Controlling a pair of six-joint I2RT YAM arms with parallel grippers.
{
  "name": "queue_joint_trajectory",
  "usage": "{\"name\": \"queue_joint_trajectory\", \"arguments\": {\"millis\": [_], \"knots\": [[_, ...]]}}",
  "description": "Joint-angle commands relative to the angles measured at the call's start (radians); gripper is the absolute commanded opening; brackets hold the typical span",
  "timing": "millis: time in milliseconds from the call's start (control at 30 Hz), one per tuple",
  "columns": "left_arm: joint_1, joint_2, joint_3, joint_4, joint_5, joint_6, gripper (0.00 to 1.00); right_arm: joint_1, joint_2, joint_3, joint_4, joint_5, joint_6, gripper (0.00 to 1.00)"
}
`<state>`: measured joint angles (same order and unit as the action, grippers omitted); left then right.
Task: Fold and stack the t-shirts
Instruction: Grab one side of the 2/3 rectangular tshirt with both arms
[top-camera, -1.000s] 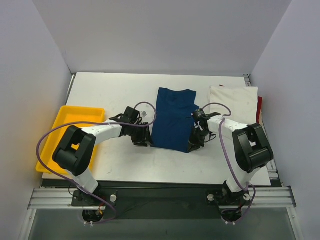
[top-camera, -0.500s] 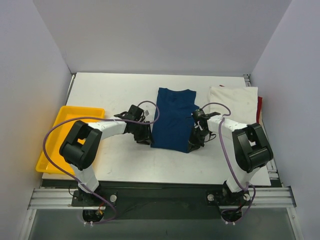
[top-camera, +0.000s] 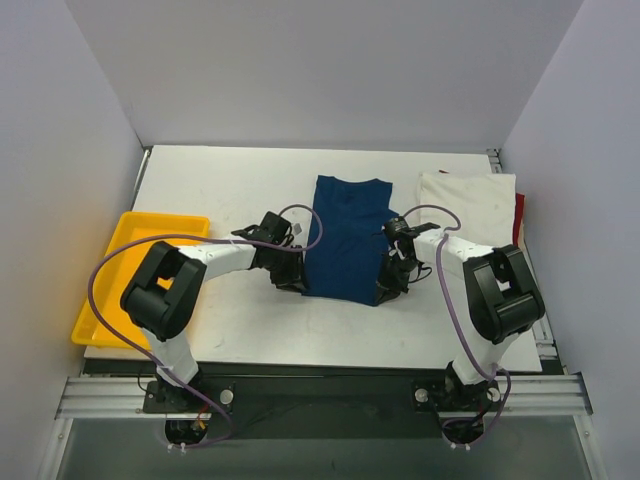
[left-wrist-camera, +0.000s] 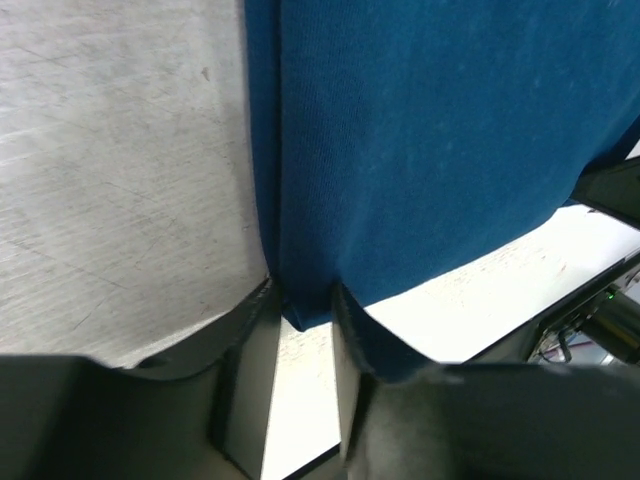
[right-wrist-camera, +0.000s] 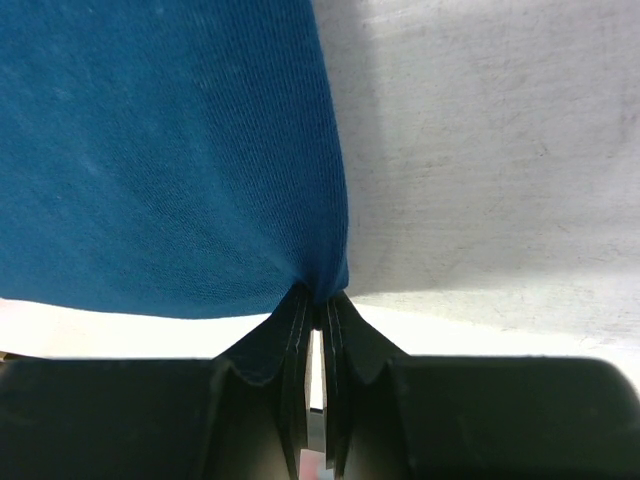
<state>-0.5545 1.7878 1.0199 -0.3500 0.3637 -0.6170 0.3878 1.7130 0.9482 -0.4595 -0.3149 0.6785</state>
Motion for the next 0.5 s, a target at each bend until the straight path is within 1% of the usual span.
{"name": "queue_joint_trajectory", "arguments": {"millis": [0,33,67,100,167,200,467], "knots": [[-0.016,0.036,0.017,-0.037,0.011,0.01,0.35,0.003,0.011,0.024,-0.051,0.027,-0.013,0.04],[-0.016,0.042,0.019,-0.038,0.021,0.008,0.31,0.002,0.01,0.026,-0.051,0.03,-0.013,0.04],[-0.018,0.05,0.016,-0.038,0.026,0.003,0.24,0.002,0.004,0.026,-0.051,0.03,-0.011,0.03],[-0.022,0.051,0.011,-0.038,0.03,0.0,0.12,0.002,0.0,0.027,-0.051,0.033,-0.014,0.0],[-0.021,0.05,0.005,-0.044,0.026,0.0,0.02,0.0,-0.013,0.027,-0.054,0.033,-0.014,0.0],[-0.022,0.047,0.005,-0.058,0.021,0.002,0.0,-0.001,-0.018,0.026,-0.059,0.036,-0.017,0.0],[-0.021,-0.031,-0.015,-0.095,-0.077,0.005,0.0,-0.03,-0.101,0.001,-0.125,0.106,-0.026,0.0]]}}
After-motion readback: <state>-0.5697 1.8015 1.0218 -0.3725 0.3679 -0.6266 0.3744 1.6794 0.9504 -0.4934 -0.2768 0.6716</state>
